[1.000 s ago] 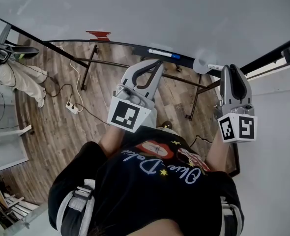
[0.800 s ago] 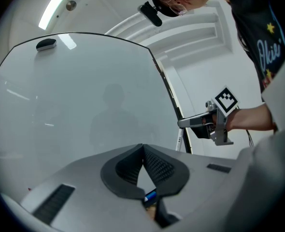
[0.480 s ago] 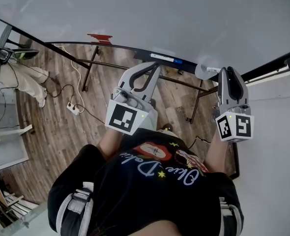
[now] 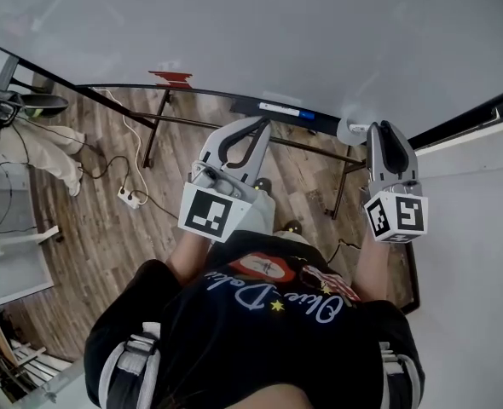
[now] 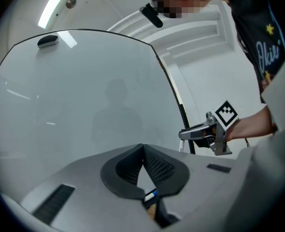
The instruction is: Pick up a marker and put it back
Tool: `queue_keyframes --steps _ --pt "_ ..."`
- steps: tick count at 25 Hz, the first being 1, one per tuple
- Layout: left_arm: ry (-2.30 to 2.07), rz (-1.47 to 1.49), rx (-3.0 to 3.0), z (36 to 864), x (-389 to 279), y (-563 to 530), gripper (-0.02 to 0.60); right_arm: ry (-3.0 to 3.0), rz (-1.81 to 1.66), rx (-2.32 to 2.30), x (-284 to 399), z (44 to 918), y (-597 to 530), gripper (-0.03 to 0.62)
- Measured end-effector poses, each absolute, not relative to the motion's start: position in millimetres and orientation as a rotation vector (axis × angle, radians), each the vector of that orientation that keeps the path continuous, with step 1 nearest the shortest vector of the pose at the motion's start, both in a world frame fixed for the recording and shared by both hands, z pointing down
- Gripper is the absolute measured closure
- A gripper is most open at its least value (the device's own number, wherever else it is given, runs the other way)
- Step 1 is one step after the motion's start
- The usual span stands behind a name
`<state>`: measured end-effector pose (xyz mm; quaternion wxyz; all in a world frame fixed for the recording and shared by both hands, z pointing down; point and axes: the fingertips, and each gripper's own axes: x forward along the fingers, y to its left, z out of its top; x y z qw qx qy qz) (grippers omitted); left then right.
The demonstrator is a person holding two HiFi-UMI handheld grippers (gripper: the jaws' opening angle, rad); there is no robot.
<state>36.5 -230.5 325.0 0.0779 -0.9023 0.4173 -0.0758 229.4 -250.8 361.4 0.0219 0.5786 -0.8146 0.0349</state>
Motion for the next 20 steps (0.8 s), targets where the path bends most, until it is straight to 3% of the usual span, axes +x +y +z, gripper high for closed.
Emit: queue_keyframes --steps 20 --pt "1.251 -0.24 -2.71 330.2 34.5 -230.7 0.578 -2.461 0.16 1.801 234.1 400.7 -252.1 0.522"
